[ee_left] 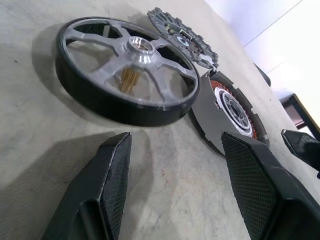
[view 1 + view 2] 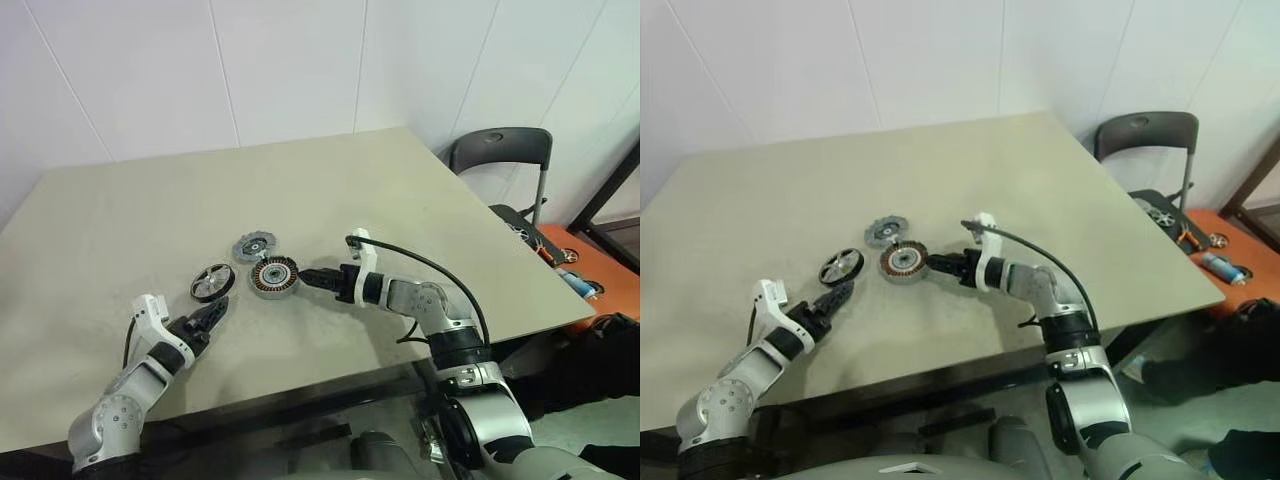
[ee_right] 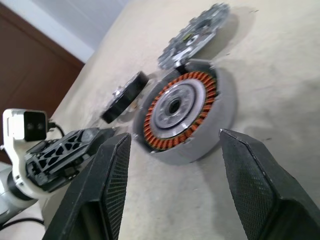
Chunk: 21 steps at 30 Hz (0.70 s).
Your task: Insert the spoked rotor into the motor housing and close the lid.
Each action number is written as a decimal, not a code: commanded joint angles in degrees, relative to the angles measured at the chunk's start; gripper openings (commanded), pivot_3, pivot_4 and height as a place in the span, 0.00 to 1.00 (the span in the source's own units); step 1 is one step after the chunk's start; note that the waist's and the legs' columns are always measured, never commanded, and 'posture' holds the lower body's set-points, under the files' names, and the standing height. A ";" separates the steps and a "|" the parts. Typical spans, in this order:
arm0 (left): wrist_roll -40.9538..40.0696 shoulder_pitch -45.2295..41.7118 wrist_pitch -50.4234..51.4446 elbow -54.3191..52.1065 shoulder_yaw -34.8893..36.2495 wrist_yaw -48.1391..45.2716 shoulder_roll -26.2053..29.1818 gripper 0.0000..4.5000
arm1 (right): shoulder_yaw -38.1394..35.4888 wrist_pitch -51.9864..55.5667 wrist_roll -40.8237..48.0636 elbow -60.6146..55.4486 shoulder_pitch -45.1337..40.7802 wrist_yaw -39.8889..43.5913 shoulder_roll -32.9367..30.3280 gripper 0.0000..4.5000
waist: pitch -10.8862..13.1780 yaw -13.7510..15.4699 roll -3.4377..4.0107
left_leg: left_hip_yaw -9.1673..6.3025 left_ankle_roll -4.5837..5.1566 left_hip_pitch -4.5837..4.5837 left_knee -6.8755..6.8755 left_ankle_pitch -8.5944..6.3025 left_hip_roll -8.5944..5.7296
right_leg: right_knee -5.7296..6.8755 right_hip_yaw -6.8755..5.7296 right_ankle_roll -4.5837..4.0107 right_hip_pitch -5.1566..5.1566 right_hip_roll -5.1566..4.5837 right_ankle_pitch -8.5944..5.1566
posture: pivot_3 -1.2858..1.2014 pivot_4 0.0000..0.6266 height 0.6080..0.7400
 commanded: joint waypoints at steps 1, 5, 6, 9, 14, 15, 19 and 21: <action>0.41 -1.88 -1.19 1.55 0.30 0.55 0.22 0.68 | -2.18 0.10 0.85 -2.21 0.02 -0.94 -0.49 0.65 | 0.00 0.09 0.00 | 0.00 0.00 0.00 0.00 0.00 0.00 | 0.00 0.00 0.00 0.00 0.00 0.00 | 0.52 0.00 1.00; -0.20 -3.21 -2.07 2.64 1.25 2.28 -0.91 0.68 | -2.28 0.03 0.46 -2.70 1.16 -1.50 -0.52 0.65 | -0.02 0.07 0.03 | 0.00 0.00 0.04 0.00 0.00 0.01 | 0.02 0.00 0.00 0.03 0.04 -0.01 | 0.52 0.00 1.00; -0.61 -3.59 -2.25 2.72 1.52 2.91 -1.35 0.68 | -2.26 0.06 0.47 -2.94 1.42 -1.63 -0.50 0.65 | -0.02 0.05 0.03 | 0.00 0.00 0.05 0.01 0.00 0.02 | 0.02 0.00 0.00 0.04 0.06 -0.01 | 0.52 0.00 1.00; -0.53 -4.69 -2.74 2.96 1.38 4.45 -2.39 0.68 | -2.03 0.48 0.64 -3.89 2.23 -1.79 -0.55 0.65 | -0.02 0.07 0.04 | 0.01 0.00 0.05 0.02 0.01 0.02 | 0.03 -0.01 0.01 0.05 0.08 -0.01 | 0.52 0.00 1.00; -0.29 -6.45 -3.09 2.73 0.96 7.05 -3.78 0.68 | -1.64 0.49 0.19 -3.93 2.64 -1.75 -0.88 0.65 | -0.02 0.08 0.03 | 0.01 0.00 0.03 0.03 0.01 0.02 | -0.01 -0.01 0.00 0.06 0.07 0.03 | 0.52 0.00 1.00; -0.43 -6.88 -3.03 2.70 0.99 7.43 -3.87 0.68 | -1.61 0.51 0.14 -3.87 2.62 -1.76 -0.87 0.65 | -0.02 0.10 0.03 | 0.01 0.00 0.03 0.03 0.01 0.02 | -0.02 0.00 0.00 0.06 0.07 0.03 | 0.52 0.00 1.00; -0.95 -7.91 -2.93 2.90 1.47 8.62 -4.22 0.68 | -1.31 0.42 -0.11 -3.77 2.67 -1.83 -0.69 0.65 | -0.02 0.05 0.03 | 0.02 0.00 0.02 0.03 0.01 0.01 | -0.03 -0.01 0.00 0.06 0.07 0.03 | 0.52 0.00 1.00; -0.61 -8.30 -3.20 3.69 1.63 9.17 -4.17 0.68 | -1.31 0.29 -0.28 -3.60 2.62 -1.91 -0.55 0.65 | -0.02 0.06 0.03 | 0.02 0.00 0.02 0.03 0.01 0.02 | -0.03 0.00 0.00 0.06 0.07 0.03 | 0.52 0.00 1.00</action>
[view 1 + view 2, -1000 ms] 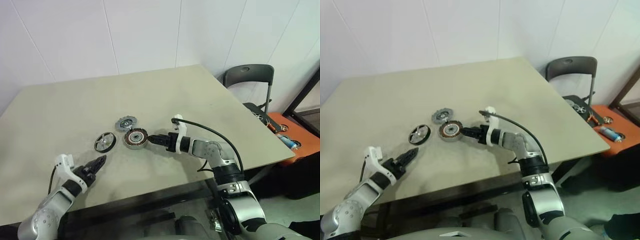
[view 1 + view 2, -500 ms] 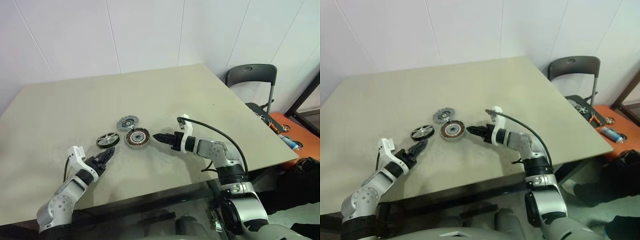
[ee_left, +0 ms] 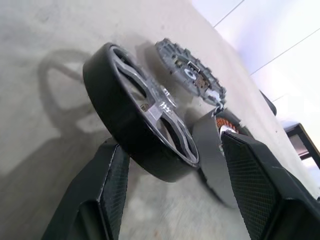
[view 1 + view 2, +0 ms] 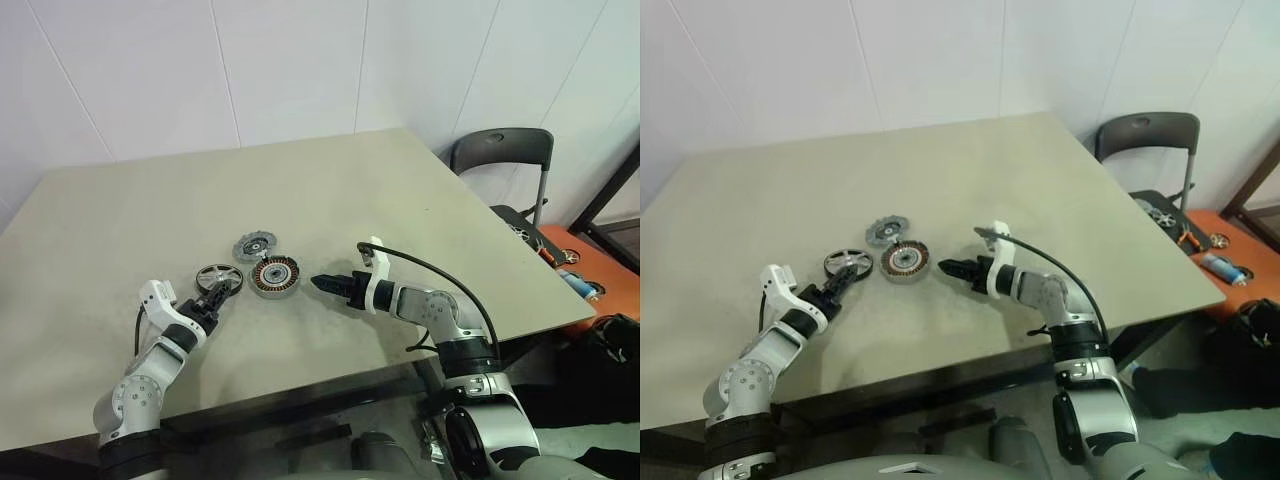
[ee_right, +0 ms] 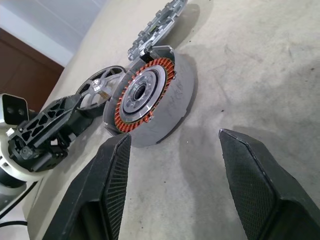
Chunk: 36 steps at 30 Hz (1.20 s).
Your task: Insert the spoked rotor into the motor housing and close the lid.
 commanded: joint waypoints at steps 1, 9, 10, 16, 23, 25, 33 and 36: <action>-0.08 -2.13 -1.23 0.97 1.04 1.00 0.21 0.68 | 0.01 -0.54 0.26 -2.04 -0.77 -0.03 0.34 0.65 | 0.00 0.06 0.00 | 0.00 0.00 0.00 0.00 0.00 0.00 | 0.00 0.00 0.00 0.00 0.00 0.00 | 0.52 0.00 1.00; 0.84 -5.13 -3.55 4.68 1.95 3.99 -0.29 0.32 | -0.37 -1.24 -0.22 -1.40 -0.65 -0.52 0.30 0.65 | -0.01 0.12 -0.02 | 0.00 0.00 0.01 0.00 0.00 -0.04 | 0.01 -0.01 0.00 0.00 0.01 0.00 | 0.52 0.00 1.00; 1.33 -5.45 -3.72 5.43 1.92 4.43 -0.12 0.25 | -0.52 -1.30 -0.26 -1.32 -0.61 -0.65 0.28 0.65 | -0.03 0.15 -0.02 | -0.01 0.00 0.01 0.00 0.00 -0.03 | 0.01 -0.01 0.00 0.00 0.00 0.00 | 0.52 0.00 1.00; 2.16 -5.75 -3.88 6.81 1.03 3.98 0.58 0.25 | -0.87 -1.73 -0.67 -0.94 -0.45 -1.26 0.22 0.65 | -0.06 -0.06 0.02 | 0.01 0.00 0.07 0.00 0.00 -0.05 | 0.03 0.00 0.01 0.05 0.02 0.00 | 0.52 0.00 1.00; -0.04 -5.41 -2.51 6.00 2.04 1.61 2.21 0.25 | -0.97 -2.48 -1.00 -0.52 -0.36 -1.61 0.11 0.65 | -0.06 -0.17 0.02 | 0.01 0.00 0.05 0.00 0.00 -0.05 | 0.01 0.00 0.01 0.04 0.02 0.00 | 0.52 0.00 1.00; -0.73 -5.67 -2.39 6.85 3.09 0.94 3.33 0.25 | -1.04 -2.87 -1.18 -0.19 -0.46 -1.67 0.04 0.65 | -0.06 -0.27 0.02 | 0.00 0.00 0.04 -0.01 0.00 -0.05 | 0.00 0.00 0.01 0.04 0.02 0.00 | 0.52 0.00 1.00; -1.98 -6.95 -3.83 12.00 6.59 -1.87 7.07 0.25 | -1.25 -3.78 -1.42 1.17 -1.39 -1.45 -0.77 0.65 | -0.05 -0.35 0.02 | -0.01 0.00 0.04 -0.02 0.00 -0.02 | 0.01 -0.01 0.01 0.01 0.05 0.00 | 0.52 0.00 1.00; -1.36 -6.66 -3.94 12.25 6.24 -2.25 6.97 0.25 | -1.26 -3.87 -1.62 1.42 -1.43 -1.29 -0.87 0.65 | -0.05 -0.34 0.02 | 0.00 0.00 0.02 -0.03 0.00 -0.01 | -0.02 0.00 0.01 0.01 0.01 0.00 | 0.52 0.00 1.00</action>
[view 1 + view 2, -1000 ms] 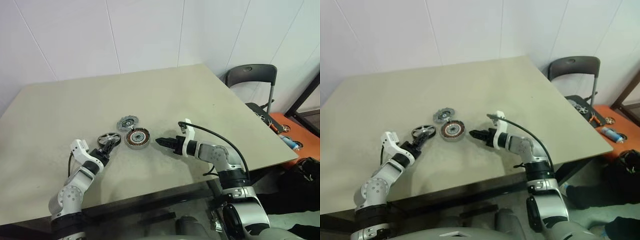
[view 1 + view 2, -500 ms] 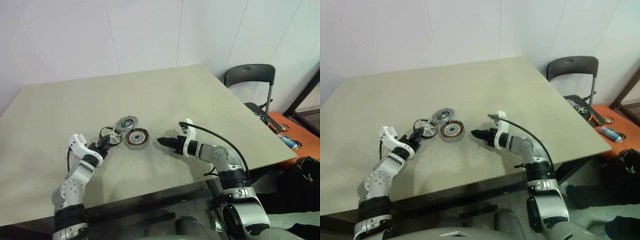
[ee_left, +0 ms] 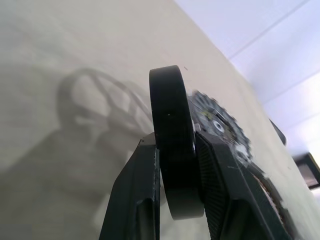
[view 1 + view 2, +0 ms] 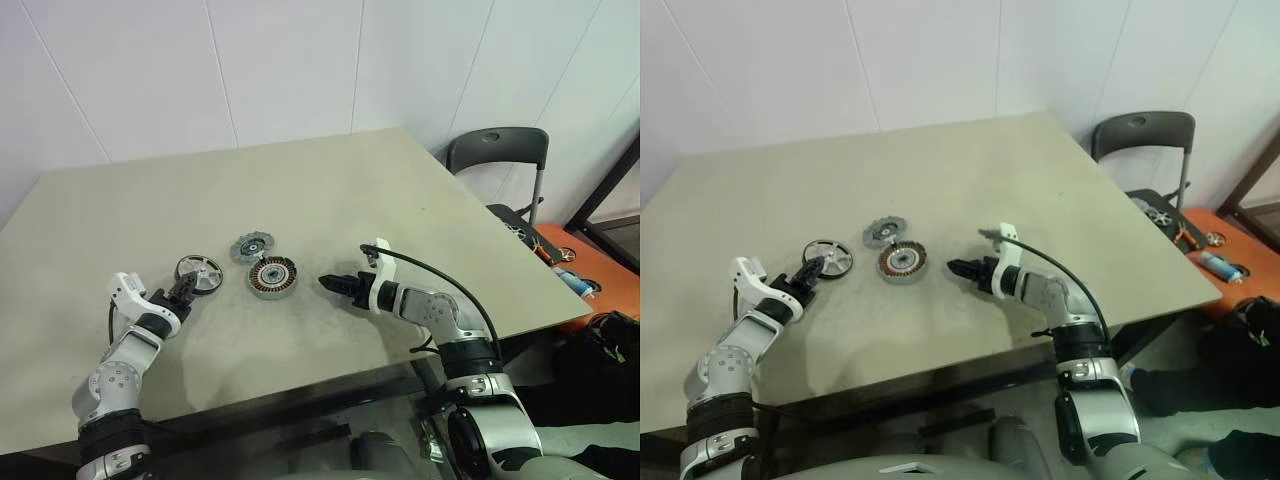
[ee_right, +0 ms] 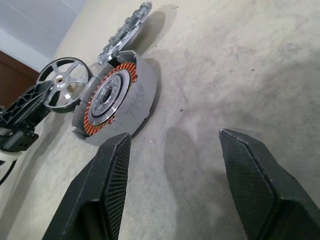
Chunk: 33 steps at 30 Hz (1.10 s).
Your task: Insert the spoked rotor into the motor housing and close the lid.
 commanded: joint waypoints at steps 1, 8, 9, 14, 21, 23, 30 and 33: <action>1.04 -0.32 -1.12 0.05 0.42 0.00 0.61 0.25 | -0.53 -1.08 0.00 -0.30 -1.71 0.57 -0.26 0.65 | 0.00 0.00 0.00 | 0.01 0.00 0.00 0.00 0.00 0.01 | 0.00 0.01 0.00 0.00 -0.01 0.00 | 0.52 0.00 1.00; -0.93 -0.62 -0.22 -2.53 0.74 -0.92 0.50 0.10 | -0.48 -1.38 -0.51 0.58 -2.43 1.00 -0.36 0.65 | 0.00 -0.09 0.01 | 0.00 0.00 0.03 0.00 0.00 0.03 | 0.03 0.00 0.03 0.00 0.05 -0.02 | 0.52 0.00 1.00; -1.83 -0.98 0.42 -3.81 0.79 -0.79 0.52 0.10 | -0.46 -1.45 -0.57 0.68 -2.39 1.06 -0.43 0.65 | 0.00 -0.08 0.01 | 0.00 0.00 0.03 0.00 0.00 0.03 | 0.04 0.00 0.04 0.00 0.06 -0.03 | 0.52 0.00 1.00; -9.53 -4.16 5.40 -12.88 -1.13 -0.50 -1.55 0.10 | -0.13 -1.30 -0.79 0.08 -1.30 1.28 -0.99 0.65 | 0.04 0.33 -0.09 | -0.04 0.00 -0.09 0.00 0.00 0.05 | -0.03 -0.01 -0.01 -0.05 0.00 0.02 | 0.52 0.00 1.00; -13.57 -3.82 8.96 -14.48 -4.24 -0.01 -5.00 0.10 | -0.88 -1.42 -0.89 -0.24 -1.13 0.77 -1.54 0.65 | 0.03 0.35 -0.06 | 0.02 0.01 -0.08 -0.03 -0.01 -0.04 | -0.09 0.03 0.03 -0.05 -0.05 0.04 | 0.52 0.00 1.00; -14.09 -3.22 10.03 -14.77 -5.67 0.03 -5.67 0.10 | -1.07 -1.37 -0.79 -0.48 -0.93 0.66 -1.66 0.65 | 0.03 0.25 -0.06 | 0.01 0.01 -0.07 -0.04 -0.01 -0.04 | -0.08 0.02 0.03 -0.05 0.01 0.04 | 0.52 0.00 1.00; -15.78 -2.39 13.24 -14.81 -7.74 0.89 -7.44 0.10 | -1.02 -1.49 -0.70 -1.31 0.26 0.46 -1.48 0.65 | 0.03 0.30 -0.07 | 0.02 0.01 -0.07 -0.01 -0.01 -0.06 | -0.09 0.02 0.03 -0.02 0.00 0.03 | 0.52 0.00 1.00; -15.39 -2.48 12.97 -13.99 -8.24 0.72 -8.17 0.10 | -0.92 -1.59 -0.67 -1.57 0.68 0.31 -1.31 0.65 | 0.03 0.35 -0.07 | 0.02 0.01 -0.07 -0.01 -0.01 -0.07 | -0.09 0.02 0.03 -0.02 0.00 0.03 | 0.52 0.00 1.00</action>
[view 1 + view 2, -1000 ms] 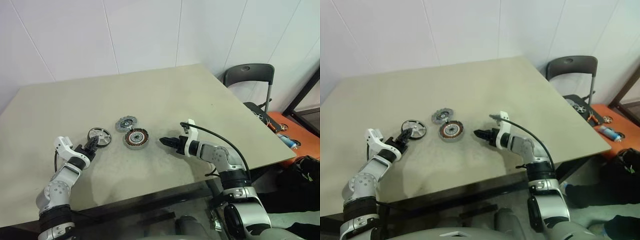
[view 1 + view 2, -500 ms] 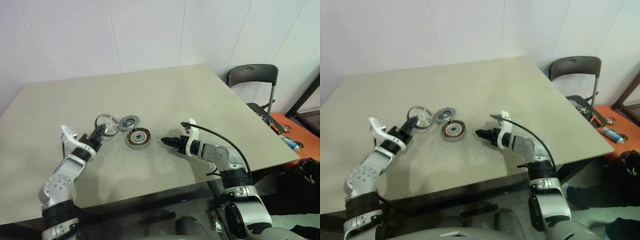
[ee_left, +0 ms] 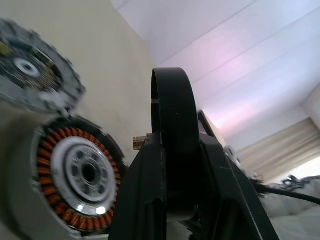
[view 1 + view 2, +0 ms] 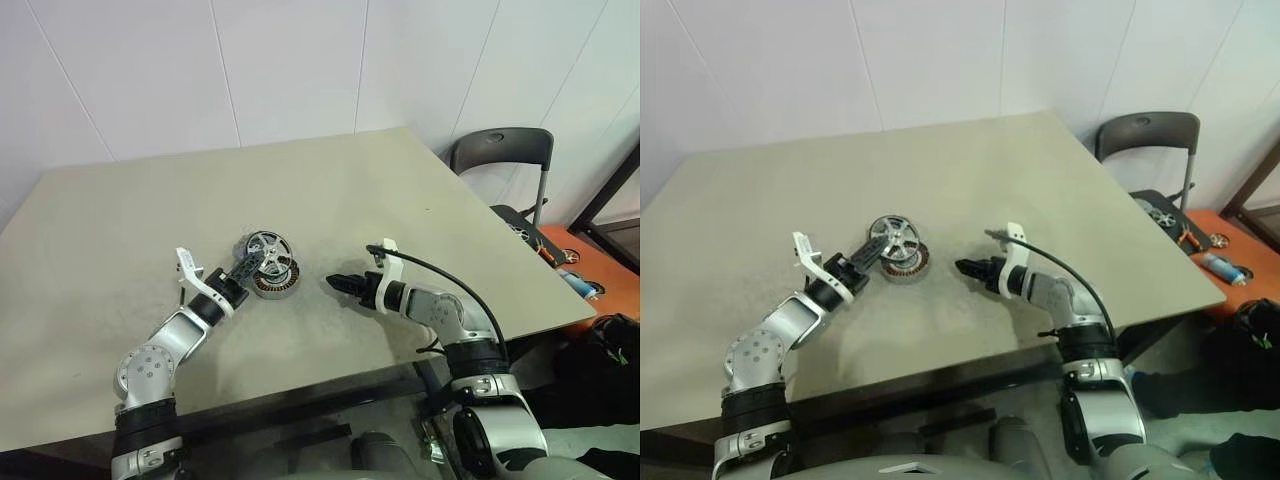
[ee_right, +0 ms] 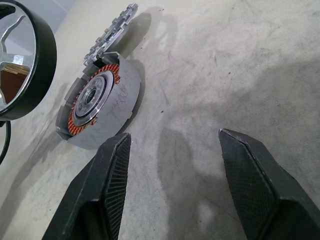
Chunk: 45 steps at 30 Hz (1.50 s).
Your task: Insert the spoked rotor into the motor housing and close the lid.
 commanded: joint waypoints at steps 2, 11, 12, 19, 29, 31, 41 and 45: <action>-0.45 -0.34 -0.39 0.72 -0.79 -0.46 -1.04 0.10 | -0.57 -0.13 0.45 -2.18 0.33 -0.45 0.50 0.65 | 0.00 0.10 0.00 | 0.00 0.00 0.00 0.00 0.00 0.00 | -0.01 0.00 0.00 0.00 0.00 0.00 | 0.52 0.00 1.00; 1.76 -1.12 -2.40 4.80 -1.06 -0.32 -2.60 0.10 | -0.37 0.36 0.46 -2.74 0.82 -0.60 0.32 0.65 | 0.00 0.09 0.00 | 0.01 0.00 0.01 0.00 0.00 -0.03 | -0.01 0.00 0.00 0.00 0.00 -0.01 | 0.52 0.00 1.00; 1.77 -1.36 -2.68 4.88 -0.95 -0.28 -2.83 0.10 | -0.37 0.52 0.52 -2.90 0.83 -0.56 0.26 0.65 | 0.00 0.10 -0.01 | 0.01 0.00 0.00 0.00 0.00 -0.03 | -0.01 0.00 0.00 0.01 -0.01 -0.01 | 0.52 0.00 1.00; 3.48 -0.91 -3.62 6.12 -1.47 -1.06 -3.06 0.10 | -0.67 0.82 0.41 -3.11 0.85 -0.57 -0.30 0.65 | 0.00 0.11 0.00 | 0.01 0.00 0.00 0.00 0.00 -0.03 | -0.02 0.00 0.00 0.01 -0.01 -0.01 | 0.52 0.00 1.00; 4.89 -0.84 -3.44 6.95 -2.17 -1.39 -3.24 0.10 | -0.64 0.83 0.50 -3.50 1.07 -0.97 0.02 0.65 | 0.00 0.14 -0.01 | 0.01 0.00 0.00 0.00 0.00 -0.04 | -0.02 0.00 0.01 0.01 -0.02 -0.01 | 0.52 0.00 1.00; 5.11 -0.66 -3.21 6.77 -2.45 -1.53 -3.41 0.10 | -0.64 0.74 0.49 -3.44 1.05 -1.00 0.03 0.65 | 0.00 0.14 -0.01 | 0.01 0.00 0.00 0.00 0.00 -0.04 | -0.02 0.00 0.01 0.01 -0.02 -0.01 | 0.52 0.00 1.00; 6.11 -1.03 -2.16 7.41 -2.65 -2.28 -2.85 0.10 | -0.45 0.71 0.64 -3.74 1.34 -1.30 0.37 0.65 | -0.01 0.14 -0.01 | 0.00 0.00 0.00 0.00 0.00 -0.04 | -0.03 0.00 0.01 0.01 -0.02 -0.01 | 0.52 0.00 1.00; 7.31 -0.88 -2.30 7.75 -3.09 -2.84 -1.97 0.10 | -0.60 0.65 0.80 -3.73 1.34 -1.37 0.26 0.65 | -0.01 0.14 -0.01 | 0.00 0.00 0.00 0.00 0.00 -0.04 | -0.02 0.00 0.01 0.01 -0.02 -0.01 | 0.52 0.00 1.00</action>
